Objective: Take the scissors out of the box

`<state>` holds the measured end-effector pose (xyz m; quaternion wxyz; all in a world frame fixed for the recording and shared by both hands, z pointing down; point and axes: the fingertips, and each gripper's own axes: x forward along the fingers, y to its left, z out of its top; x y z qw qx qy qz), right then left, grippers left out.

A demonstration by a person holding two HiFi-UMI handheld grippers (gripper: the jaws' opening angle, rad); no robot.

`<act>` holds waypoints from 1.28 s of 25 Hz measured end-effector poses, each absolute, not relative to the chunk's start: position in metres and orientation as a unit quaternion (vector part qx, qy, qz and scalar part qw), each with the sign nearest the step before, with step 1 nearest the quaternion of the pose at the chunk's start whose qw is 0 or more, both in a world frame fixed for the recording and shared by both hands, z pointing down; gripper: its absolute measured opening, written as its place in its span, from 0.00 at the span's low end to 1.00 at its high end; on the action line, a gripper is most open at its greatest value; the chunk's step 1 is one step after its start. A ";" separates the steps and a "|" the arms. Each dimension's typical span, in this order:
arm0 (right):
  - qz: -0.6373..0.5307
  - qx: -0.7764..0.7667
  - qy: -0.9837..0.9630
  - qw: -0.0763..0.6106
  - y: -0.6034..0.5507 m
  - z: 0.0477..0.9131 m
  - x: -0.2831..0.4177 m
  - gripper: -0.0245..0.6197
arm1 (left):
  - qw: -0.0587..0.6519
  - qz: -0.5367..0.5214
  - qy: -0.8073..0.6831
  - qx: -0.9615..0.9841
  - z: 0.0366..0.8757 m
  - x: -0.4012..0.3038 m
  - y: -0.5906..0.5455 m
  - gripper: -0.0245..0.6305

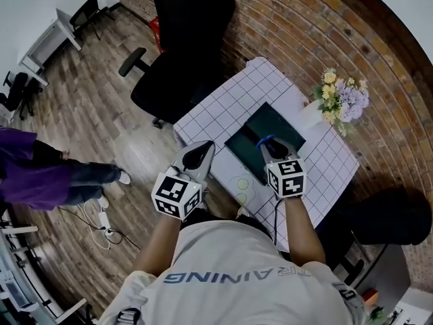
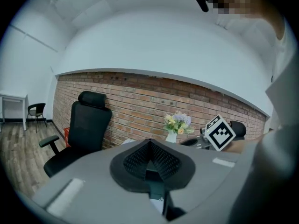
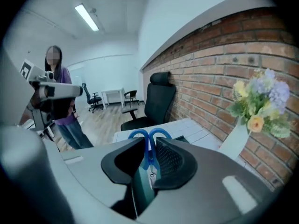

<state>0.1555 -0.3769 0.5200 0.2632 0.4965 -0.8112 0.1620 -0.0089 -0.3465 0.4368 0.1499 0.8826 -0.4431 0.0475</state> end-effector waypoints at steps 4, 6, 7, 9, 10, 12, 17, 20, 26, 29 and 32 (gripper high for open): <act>0.126 0.525 -0.820 0.192 -0.366 0.458 0.172 0.19 | 0.129 0.033 -0.432 0.892 0.418 0.008 -0.340 0.04; 0.108 0.538 -0.821 0.159 -0.359 0.428 0.181 0.19 | 0.118 0.026 -0.424 0.898 0.406 0.016 -0.338 0.04; 0.100 0.544 -0.821 0.145 -0.358 0.416 0.187 0.19 | 0.113 0.023 -0.421 0.900 0.401 0.022 -0.339 0.04; 0.086 0.552 -0.820 0.122 -0.357 0.397 0.199 0.19 | 0.104 0.021 -0.415 0.904 0.393 0.035 -0.342 0.04; 0.080 0.556 -0.819 0.114 -0.355 0.389 0.205 0.19 | 0.100 0.019 -0.412 0.905 0.390 0.040 -0.343 0.04; 0.071 0.563 -0.817 0.103 -0.349 0.378 0.212 0.19 | 0.095 0.016 -0.407 0.908 0.383 0.048 -0.341 0.04; 0.061 0.567 -0.817 0.088 -0.340 0.367 0.219 0.19 | 0.083 0.010 -0.400 0.913 0.371 0.057 -0.337 0.04; 0.062 0.565 -0.819 0.083 -0.338 0.367 0.220 0.19 | 0.080 0.010 -0.400 0.913 0.369 0.059 -0.336 0.04; 0.065 0.559 -0.823 0.080 -0.338 0.370 0.218 0.19 | 0.081 0.013 -0.402 0.912 0.372 0.060 -0.335 0.04; 0.066 0.558 -0.823 0.082 -0.338 0.372 0.216 0.19 | 0.083 0.015 -0.403 0.912 0.372 0.059 -0.334 0.04; 0.068 0.556 -0.824 0.084 -0.339 0.375 0.215 0.19 | 0.084 0.016 -0.402 0.912 0.374 0.059 -0.334 0.04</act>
